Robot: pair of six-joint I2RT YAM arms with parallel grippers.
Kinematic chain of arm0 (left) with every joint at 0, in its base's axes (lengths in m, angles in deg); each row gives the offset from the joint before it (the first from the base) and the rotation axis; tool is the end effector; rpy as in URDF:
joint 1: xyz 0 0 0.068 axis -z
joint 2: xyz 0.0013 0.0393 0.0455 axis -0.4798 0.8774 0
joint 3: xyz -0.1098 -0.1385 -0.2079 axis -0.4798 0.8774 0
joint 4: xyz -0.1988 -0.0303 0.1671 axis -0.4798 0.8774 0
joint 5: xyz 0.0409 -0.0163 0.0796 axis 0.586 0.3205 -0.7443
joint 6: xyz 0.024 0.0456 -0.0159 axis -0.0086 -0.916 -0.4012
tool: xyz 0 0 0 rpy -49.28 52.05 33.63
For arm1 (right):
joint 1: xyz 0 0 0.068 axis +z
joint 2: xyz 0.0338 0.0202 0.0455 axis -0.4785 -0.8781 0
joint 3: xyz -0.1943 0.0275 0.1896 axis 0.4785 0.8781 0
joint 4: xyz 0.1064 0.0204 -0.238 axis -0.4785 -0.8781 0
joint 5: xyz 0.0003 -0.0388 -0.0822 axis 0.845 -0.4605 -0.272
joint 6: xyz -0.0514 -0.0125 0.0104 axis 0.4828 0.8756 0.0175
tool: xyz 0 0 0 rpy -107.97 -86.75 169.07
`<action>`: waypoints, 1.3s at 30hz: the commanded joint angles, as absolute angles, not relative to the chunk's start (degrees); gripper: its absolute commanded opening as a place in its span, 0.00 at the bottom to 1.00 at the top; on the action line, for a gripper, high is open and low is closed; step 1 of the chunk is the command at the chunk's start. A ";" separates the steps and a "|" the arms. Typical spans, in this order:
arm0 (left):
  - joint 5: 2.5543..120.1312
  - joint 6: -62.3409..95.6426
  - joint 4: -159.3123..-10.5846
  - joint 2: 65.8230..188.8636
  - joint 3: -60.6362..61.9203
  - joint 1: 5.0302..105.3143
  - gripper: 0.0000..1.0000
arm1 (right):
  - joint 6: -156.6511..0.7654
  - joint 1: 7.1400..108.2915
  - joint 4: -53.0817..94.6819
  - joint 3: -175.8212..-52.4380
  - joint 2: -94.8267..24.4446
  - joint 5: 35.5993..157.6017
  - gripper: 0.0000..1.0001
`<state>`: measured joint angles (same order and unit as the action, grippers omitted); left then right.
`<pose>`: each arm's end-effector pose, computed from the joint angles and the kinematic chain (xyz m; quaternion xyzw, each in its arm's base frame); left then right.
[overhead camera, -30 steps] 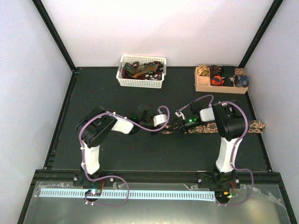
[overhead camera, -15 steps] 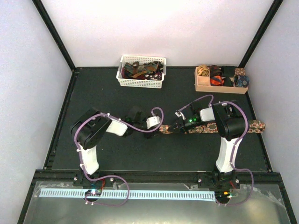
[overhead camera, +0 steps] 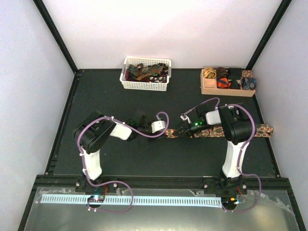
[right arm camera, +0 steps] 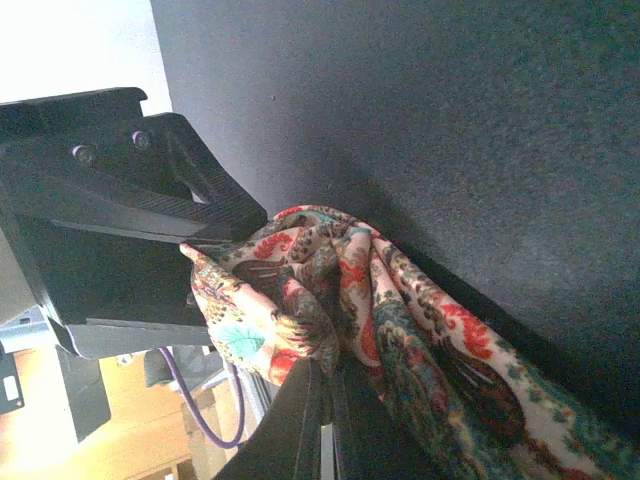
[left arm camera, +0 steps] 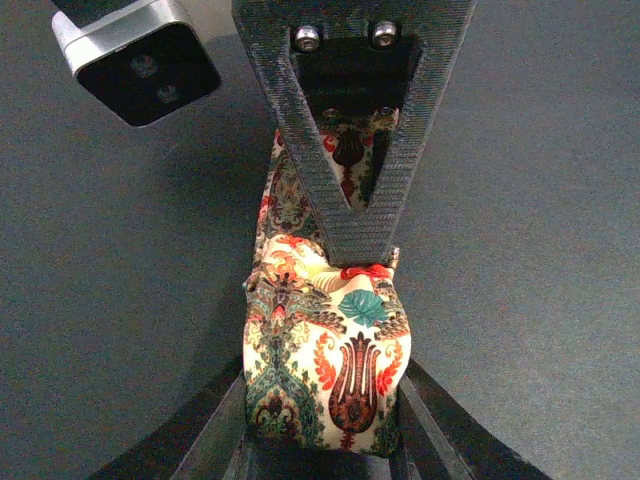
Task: Roll the ties
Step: Roll the tie at the center of the board.
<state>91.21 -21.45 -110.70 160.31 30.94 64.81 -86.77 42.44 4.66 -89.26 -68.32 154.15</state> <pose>0.2581 -0.2158 0.0996 0.5638 0.6540 -0.3276 0.3834 0.2900 0.1048 0.0743 0.0329 -0.8400 -0.5374 0.0669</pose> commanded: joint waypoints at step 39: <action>93.48 -25.90 -95.52 169.17 19.14 67.32 0.43 | -84.93 41.51 4.85 -88.30 -71.71 147.58 0.01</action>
